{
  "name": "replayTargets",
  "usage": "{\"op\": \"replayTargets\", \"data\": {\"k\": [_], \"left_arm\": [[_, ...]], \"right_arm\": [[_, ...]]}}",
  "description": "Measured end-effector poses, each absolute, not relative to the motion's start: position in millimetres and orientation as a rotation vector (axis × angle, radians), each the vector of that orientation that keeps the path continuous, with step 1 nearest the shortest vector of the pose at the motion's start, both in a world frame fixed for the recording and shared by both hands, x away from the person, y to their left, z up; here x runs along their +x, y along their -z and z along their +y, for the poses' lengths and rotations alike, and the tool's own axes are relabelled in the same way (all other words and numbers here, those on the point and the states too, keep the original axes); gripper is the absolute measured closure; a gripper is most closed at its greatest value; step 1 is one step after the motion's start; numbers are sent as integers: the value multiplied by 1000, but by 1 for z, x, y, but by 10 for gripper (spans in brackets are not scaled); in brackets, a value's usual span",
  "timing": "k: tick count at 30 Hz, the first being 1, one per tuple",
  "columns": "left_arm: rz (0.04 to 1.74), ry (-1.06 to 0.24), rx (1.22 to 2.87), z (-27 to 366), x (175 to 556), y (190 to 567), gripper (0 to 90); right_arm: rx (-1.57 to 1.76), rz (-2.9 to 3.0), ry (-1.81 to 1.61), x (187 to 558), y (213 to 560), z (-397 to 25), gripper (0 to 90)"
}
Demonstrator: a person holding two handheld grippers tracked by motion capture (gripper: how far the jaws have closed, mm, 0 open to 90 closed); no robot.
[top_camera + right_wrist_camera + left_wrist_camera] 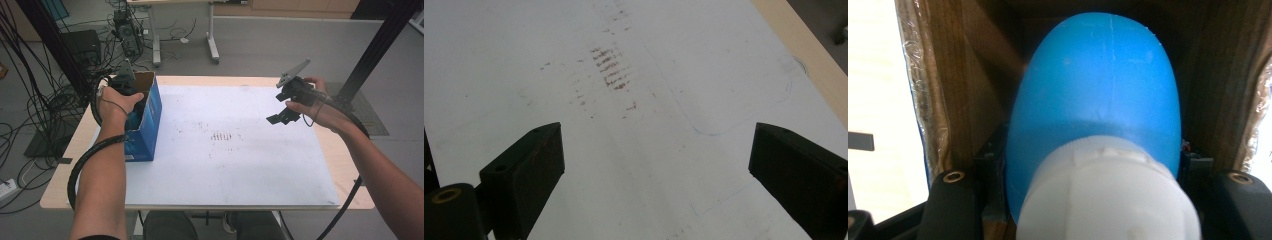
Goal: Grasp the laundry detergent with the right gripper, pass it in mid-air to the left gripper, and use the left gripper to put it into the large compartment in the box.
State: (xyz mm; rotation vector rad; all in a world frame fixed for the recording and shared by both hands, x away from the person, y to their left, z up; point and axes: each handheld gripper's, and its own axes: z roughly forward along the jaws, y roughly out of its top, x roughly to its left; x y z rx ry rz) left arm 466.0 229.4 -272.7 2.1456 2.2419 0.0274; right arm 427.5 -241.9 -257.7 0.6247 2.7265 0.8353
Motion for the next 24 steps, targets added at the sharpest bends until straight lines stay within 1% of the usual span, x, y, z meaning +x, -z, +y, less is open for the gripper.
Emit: {"op": "replayTargets", "data": {"k": [19,24], "left_arm": [[2233,-30,2150,229,466,272,360],[2227,-59,2163,229,463,267,293]], "right_arm": [[617,2731,-839,427,259,-241,78],[615,2731,-842,427,258,-241,78]]}}
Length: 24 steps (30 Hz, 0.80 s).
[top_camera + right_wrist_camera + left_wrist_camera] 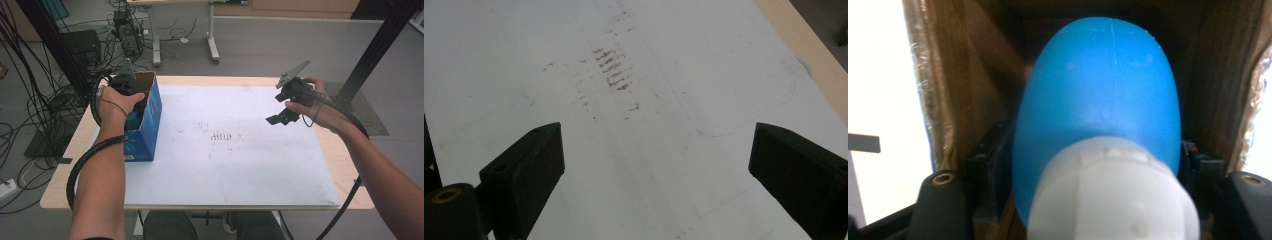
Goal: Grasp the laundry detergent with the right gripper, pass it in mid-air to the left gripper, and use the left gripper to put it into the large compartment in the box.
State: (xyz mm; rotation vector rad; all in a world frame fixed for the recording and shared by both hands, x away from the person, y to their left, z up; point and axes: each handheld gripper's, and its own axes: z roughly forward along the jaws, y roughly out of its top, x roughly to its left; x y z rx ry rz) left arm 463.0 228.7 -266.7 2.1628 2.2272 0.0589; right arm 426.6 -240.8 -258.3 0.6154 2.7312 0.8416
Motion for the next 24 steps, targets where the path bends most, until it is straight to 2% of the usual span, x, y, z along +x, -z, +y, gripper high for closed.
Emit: {"op": "replayTargets", "data": {"k": [6,15,19,24], "left_arm": [[2192,-78,2173,228,459,247,263],[2100,-211,2216,215,459,187,244],[1980,-269,2223,190,463,152,209],[1894,-265,2254,167,469,145,162]], "right_arm": [[613,2728,-843,427,257,-242,78],[631,2716,-837,430,256,-245,78],[652,2715,-816,435,255,-249,78],[658,2713,-795,438,253,-251,78]]}}
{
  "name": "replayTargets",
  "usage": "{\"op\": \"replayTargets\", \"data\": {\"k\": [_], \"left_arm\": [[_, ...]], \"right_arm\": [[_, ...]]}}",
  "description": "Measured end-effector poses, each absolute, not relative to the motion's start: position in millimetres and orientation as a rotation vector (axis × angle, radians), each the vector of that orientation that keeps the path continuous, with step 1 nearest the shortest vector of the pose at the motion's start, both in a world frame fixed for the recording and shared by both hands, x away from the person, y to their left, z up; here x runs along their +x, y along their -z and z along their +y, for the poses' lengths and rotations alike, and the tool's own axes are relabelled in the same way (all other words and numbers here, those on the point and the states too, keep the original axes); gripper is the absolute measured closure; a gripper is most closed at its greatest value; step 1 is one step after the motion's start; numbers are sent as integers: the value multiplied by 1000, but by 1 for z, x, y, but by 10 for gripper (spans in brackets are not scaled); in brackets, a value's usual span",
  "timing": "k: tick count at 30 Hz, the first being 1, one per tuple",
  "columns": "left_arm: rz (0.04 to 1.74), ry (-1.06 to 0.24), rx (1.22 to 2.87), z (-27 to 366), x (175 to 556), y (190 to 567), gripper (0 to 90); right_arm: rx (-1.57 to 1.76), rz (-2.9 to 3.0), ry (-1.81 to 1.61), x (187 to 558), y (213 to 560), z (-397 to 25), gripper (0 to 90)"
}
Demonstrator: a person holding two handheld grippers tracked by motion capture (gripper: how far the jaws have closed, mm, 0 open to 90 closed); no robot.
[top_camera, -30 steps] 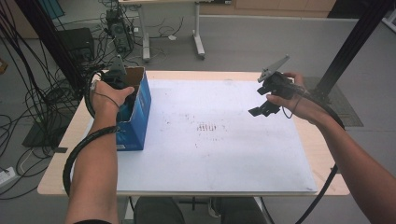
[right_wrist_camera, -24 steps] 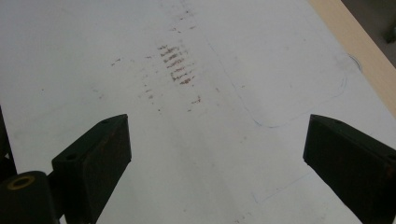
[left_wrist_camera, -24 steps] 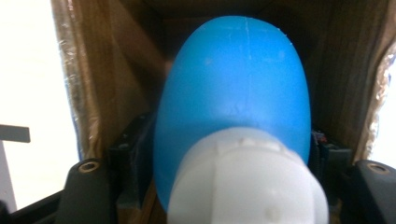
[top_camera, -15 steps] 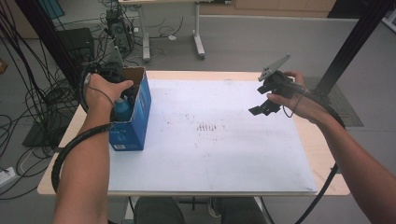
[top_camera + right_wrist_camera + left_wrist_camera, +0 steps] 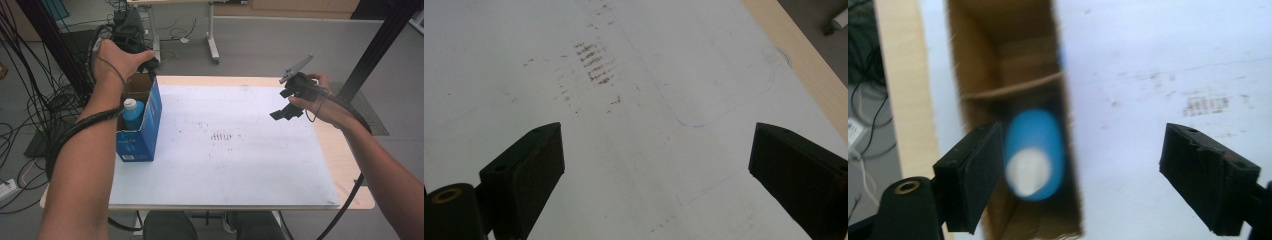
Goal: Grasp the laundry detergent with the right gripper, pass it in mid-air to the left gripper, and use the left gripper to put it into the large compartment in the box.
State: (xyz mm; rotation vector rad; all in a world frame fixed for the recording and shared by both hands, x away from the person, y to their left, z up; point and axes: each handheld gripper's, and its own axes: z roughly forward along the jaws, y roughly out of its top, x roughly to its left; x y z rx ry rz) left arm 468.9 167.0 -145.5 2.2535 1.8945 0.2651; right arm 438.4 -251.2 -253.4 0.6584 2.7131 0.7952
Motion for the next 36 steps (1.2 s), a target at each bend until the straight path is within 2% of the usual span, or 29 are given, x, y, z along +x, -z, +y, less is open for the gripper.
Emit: {"op": "replayTargets", "data": {"k": [5,11,34,36], "left_arm": [[1767,-229,2284,128,481,152,135],[1703,-187,2311,102,492,163,130],[1653,-167,2346,81,496,176,126],[1654,-171,2350,81,496,177,104]], "right_arm": [[658,2721,-750,442,253,-252,78],[656,2724,-734,444,254,-253,78],[673,2731,-733,445,263,-259,78],[675,2731,-736,445,264,-260,78]]}}
